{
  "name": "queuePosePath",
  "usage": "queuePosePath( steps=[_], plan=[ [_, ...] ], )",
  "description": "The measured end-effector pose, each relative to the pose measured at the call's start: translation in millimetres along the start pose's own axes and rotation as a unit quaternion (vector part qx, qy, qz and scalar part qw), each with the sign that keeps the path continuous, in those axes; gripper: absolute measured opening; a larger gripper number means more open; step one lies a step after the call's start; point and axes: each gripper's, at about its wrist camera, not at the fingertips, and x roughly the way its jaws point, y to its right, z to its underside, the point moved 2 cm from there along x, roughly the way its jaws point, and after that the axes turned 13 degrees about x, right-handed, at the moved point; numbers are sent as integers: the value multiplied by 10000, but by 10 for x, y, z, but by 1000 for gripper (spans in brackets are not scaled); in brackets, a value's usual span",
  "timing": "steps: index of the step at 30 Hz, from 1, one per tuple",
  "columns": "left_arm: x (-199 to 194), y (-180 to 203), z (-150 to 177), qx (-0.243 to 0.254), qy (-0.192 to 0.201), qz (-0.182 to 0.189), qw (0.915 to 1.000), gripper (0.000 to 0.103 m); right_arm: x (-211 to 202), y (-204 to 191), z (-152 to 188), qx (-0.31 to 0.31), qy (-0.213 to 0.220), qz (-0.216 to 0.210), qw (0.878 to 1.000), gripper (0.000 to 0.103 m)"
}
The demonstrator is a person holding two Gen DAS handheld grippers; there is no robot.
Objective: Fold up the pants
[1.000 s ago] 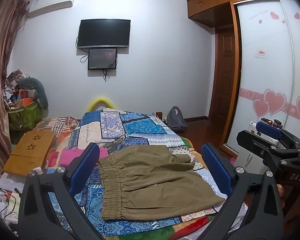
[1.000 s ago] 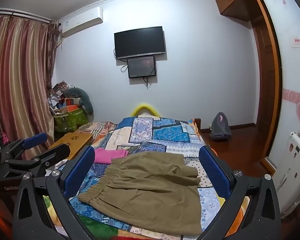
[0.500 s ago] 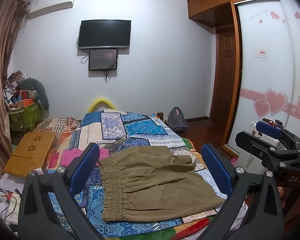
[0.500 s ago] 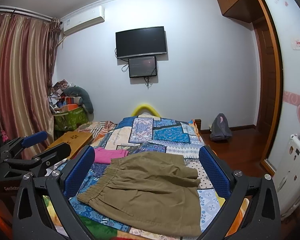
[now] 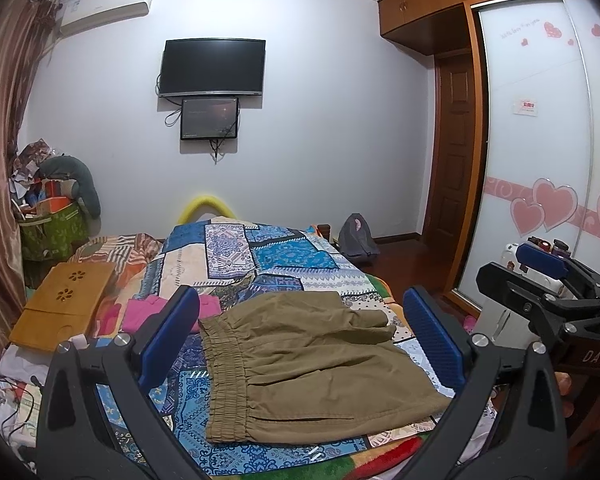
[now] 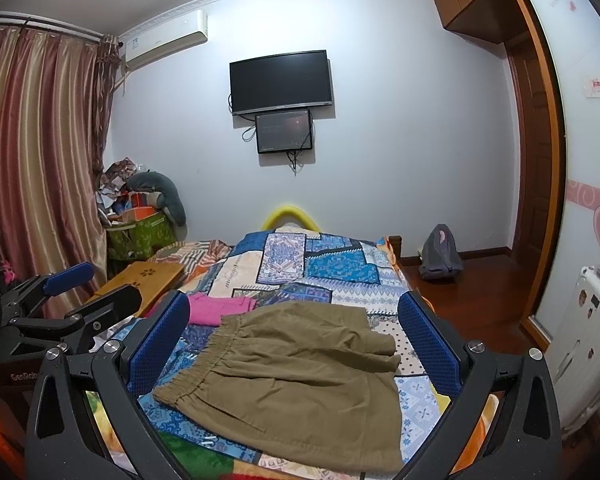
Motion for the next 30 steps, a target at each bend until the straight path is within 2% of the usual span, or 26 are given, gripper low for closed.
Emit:
queuePosePath(
  steps=[30],
  plan=[
    [62,-62,18,-72,-104,55,9999,103,44,5,23,41,-108,16,9999,103]
  ],
)
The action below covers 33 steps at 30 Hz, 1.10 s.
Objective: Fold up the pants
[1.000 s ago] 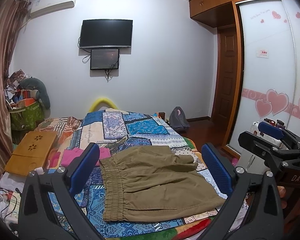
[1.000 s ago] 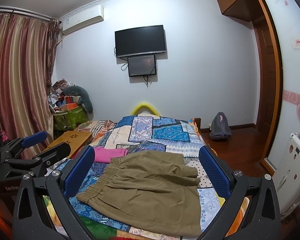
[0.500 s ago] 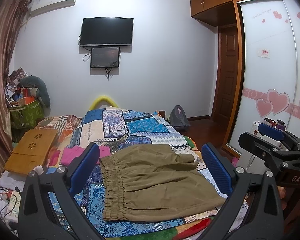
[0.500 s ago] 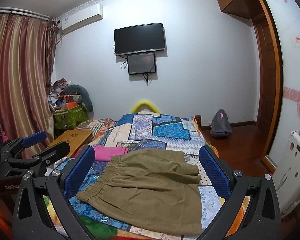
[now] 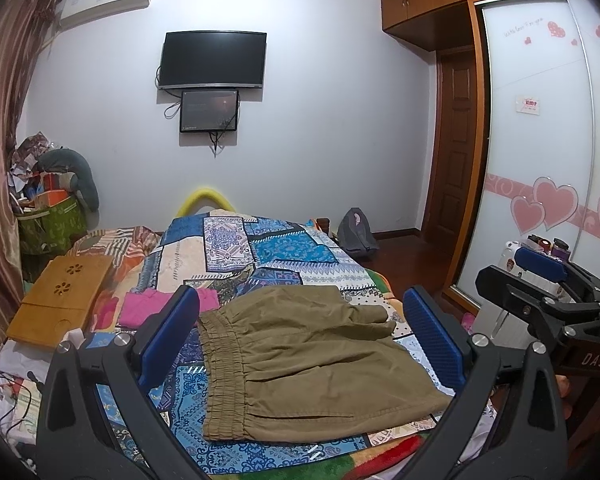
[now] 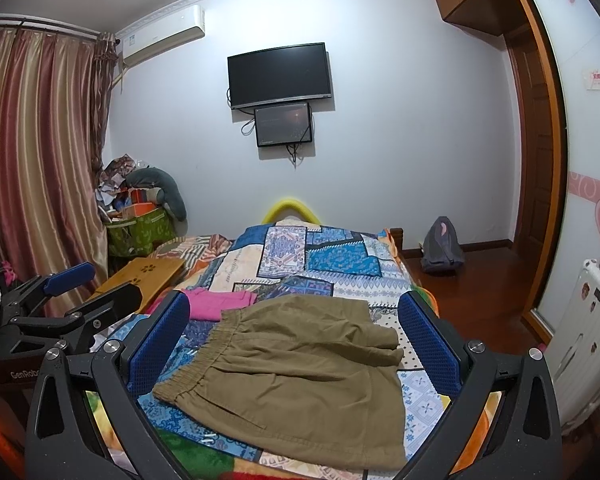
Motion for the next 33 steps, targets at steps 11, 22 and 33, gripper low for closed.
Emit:
queuePosePath(
  steps=[11,22,33],
  plan=[
    [94,-6,17,26,-86,-59,9999,103,70,25,38,84,-153,33,9998,103],
    [477,-106,17,233,-336,-63,9991,103,393,253,-48,293,-395,387,9980,103],
    [1523,-633,66,98,-917,-296,9953,103,1126,725,-80,137,-525,942,9941,103]
  ],
)
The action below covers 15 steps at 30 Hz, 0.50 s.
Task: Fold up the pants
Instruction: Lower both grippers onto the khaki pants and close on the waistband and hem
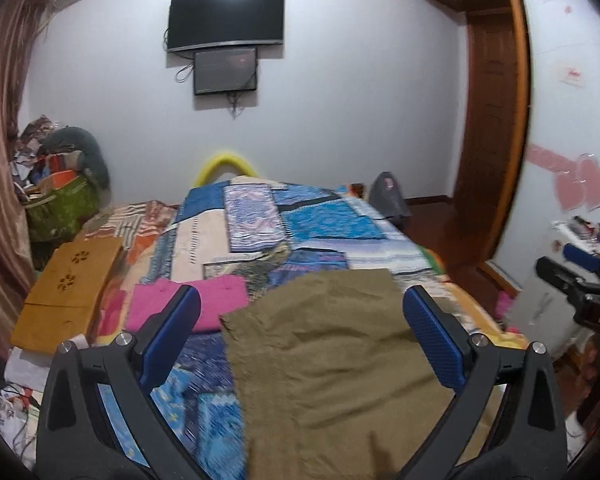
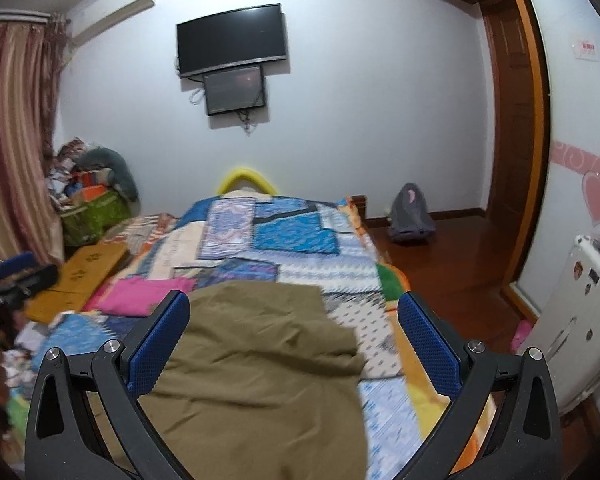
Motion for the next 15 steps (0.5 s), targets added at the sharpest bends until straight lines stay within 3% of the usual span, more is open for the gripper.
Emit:
queuePosePath(
  steps=[4,6,7,15],
  plan=[
    [479,-179,37,-96,-362,75,9993,100,397,174,-10,-163,-137,44,9998,103],
    [738,-264,83,-108,-562,-58,9983,81,537,219,-20,-229,-222,90,9994,103],
    [866,-302,102,-71,-684,-137,9975,79,631,236,-39,-291,-303,111,9991,103],
    [1765,-617,350,-166,-1328,-27,9910,79,1316,308,-206,-435,-865,-40,9953,103]
  ],
)
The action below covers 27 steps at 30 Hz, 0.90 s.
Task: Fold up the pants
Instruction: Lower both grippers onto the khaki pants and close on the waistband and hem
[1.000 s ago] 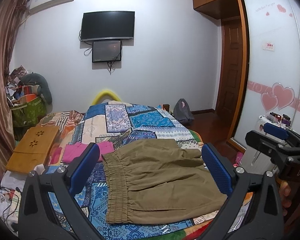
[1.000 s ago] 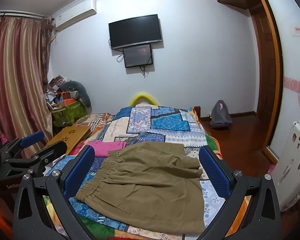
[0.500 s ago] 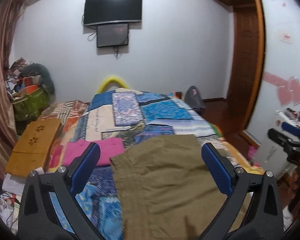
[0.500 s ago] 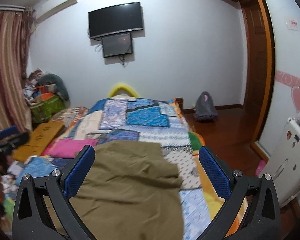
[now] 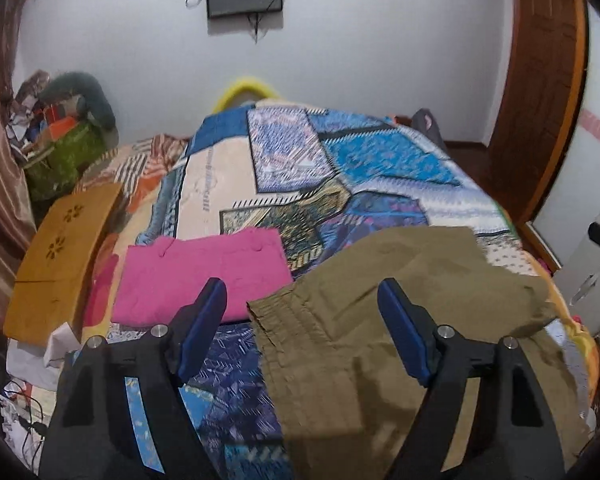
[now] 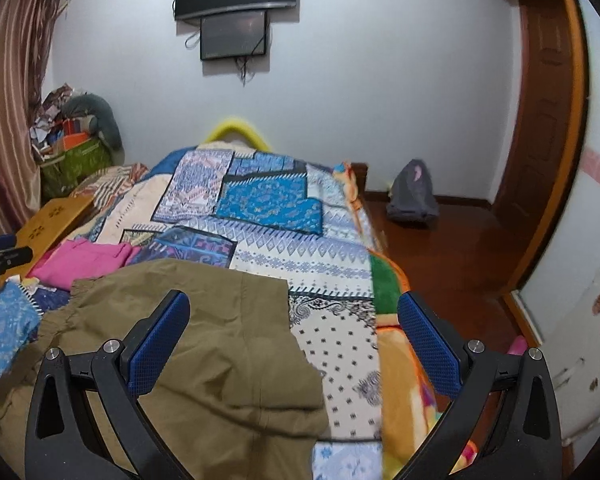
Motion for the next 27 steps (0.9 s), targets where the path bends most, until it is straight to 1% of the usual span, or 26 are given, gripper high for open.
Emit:
queuePosePath(
  steps=[3,7,11,13,17,19,21,23,24,25,26,27],
  plan=[
    [306,-102,38,7,-250,25,9997,79,284,29,-53,-80,-195,19,9998,102],
    [650,-165,114,75,-595,-98,9982,79,649,37,-86,-365,-467,83,9982,102],
    [1019,-246,227,-35,-957,108,9953,79,951,23,-92,-430,-700,51,9966,102],
    [1146,-259,272,-67,-1078,178,9940,79,1107,40,-90,-470,-822,45,9955,102],
    [1394,-244,364,52,-1375,179,9903,80,1369,47,-61,-548,-1143,-18,9919,102],
    [1450,-248,392,47,-1441,207,9893,83,1474,42,-41,-594,-1259,-62,9902,102],
    [1497,-258,403,-32,-1465,278,9888,84,1586,52,-11,-614,-1404,-124,9881,99],
    [1565,-271,423,-119,-1558,405,9869,84,1706,38,23,-651,-1634,-218,9842,93],
    [1589,-274,430,-151,-1593,450,9861,84,1769,33,47,-706,-1771,-233,9814,89],
    [1622,-280,447,-209,-1642,526,9848,84,1838,32,69,-747,-1885,-219,9790,80],
    [1643,-284,463,-256,-1669,611,9837,82,1896,35,93,-757,-2005,-249,9764,76],
    [1660,-283,466,-277,-1670,714,9830,77,1946,26,109,-758,-2072,-273,9750,75]
  ],
)
